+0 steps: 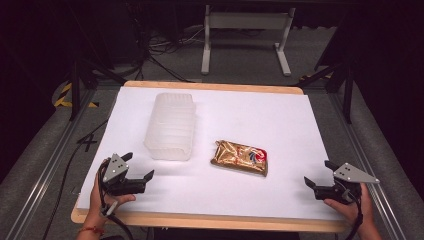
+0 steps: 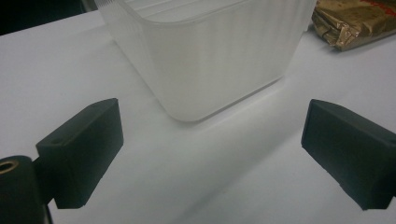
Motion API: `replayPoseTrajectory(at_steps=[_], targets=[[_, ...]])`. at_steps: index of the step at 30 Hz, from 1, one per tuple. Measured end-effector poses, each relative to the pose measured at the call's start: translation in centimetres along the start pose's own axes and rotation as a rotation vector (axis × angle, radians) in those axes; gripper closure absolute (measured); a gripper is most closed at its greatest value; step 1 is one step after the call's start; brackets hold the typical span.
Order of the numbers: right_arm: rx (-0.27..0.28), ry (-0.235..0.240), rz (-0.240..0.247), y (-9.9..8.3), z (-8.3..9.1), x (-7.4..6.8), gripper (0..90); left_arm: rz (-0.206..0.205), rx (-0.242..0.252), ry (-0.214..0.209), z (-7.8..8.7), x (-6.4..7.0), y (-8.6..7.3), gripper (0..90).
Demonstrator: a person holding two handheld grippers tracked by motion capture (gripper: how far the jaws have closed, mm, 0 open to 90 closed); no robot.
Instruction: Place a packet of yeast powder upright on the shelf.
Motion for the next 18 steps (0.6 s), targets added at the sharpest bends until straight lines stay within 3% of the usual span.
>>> replayPoseTrajectory(at_steps=[12,16,18], targets=[[0.001,0.046,0.026,0.7,-0.5,-0.7,14.2,-0.003,0.009,-0.010,0.6,0.1,-0.2,6.3],[0.008,0.069,0.046,1.1,-0.7,-1.0,17.4,0.004,0.005,-0.007,0.5,0.1,-0.2,6.4],[0.008,0.089,0.057,1.5,-0.9,-1.3,23.7,0.002,-0.004,-0.006,0.3,0.0,-0.3,6.5]])
Point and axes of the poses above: each handheld gripper's, and its own axes: z roughly backward along the jaws, y roughly out of its top, x roughly to its right, the point moved 1 cm from there along -z, roughly forward along the jaws, and after that the axes turned 6 degrees about y, right-handed, at the moved point
